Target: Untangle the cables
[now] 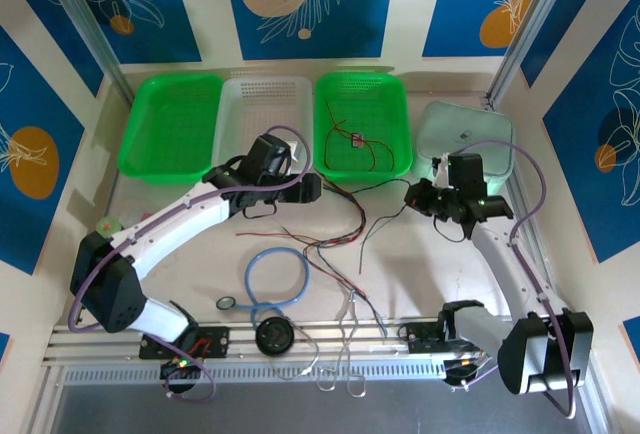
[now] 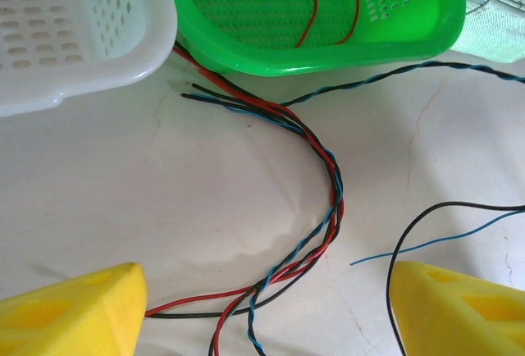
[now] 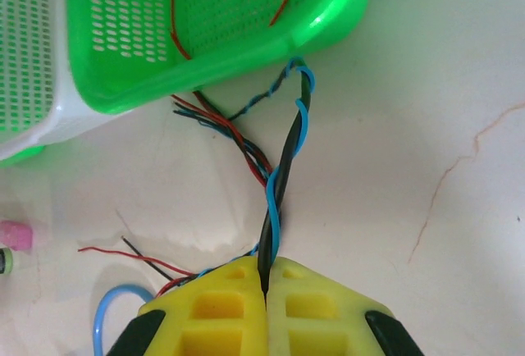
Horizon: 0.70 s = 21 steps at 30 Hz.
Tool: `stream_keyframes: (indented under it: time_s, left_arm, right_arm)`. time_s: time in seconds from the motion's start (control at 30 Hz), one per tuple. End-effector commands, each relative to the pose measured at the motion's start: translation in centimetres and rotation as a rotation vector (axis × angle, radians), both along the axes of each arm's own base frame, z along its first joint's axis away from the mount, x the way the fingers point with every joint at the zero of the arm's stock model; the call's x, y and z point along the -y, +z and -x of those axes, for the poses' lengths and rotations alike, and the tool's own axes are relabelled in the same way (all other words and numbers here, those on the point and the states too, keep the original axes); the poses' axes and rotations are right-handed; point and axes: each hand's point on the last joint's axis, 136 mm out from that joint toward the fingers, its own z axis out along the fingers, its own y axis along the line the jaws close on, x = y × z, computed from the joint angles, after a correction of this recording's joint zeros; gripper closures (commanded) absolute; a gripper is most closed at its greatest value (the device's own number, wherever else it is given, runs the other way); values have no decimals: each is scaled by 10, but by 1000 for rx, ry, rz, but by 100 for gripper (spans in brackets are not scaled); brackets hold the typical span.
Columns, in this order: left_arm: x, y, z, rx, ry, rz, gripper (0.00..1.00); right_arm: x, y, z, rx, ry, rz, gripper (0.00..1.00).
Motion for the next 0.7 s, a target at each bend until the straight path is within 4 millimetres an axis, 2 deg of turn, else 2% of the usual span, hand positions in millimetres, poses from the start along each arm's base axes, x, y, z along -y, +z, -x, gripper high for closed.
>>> stream_keyframes:
  time_s: [0.0,0.1,0.17,0.33,0.43,0.57,0.67]
  left_arm:
    - [6,4,8,-7,-26,35,24]
    - [8,3,8,-9,-29,40,25]
    - [9,3,7,-10,-26,44,25]
    - [7,-2,8,-17,-21,37,25]
    - [6,-3,10,-22,-25,31,25]
    - [3,-3,11,-20,-23,18,23]
    - [3,-3,11,-19,-22,18,21]
  right_arm:
    - [-9,54,-6,133,49,-33,100]
    - [-9,68,-8,155,59,-24,100]
    - [-10,56,-9,119,56,-22,100]
    - [-3,-21,-1,-64,-3,13,100]
    - [-1,-48,3,-126,-12,33,97]
    - [2,-57,5,-152,1,80,89]
    - [8,-50,6,-149,6,121,74]
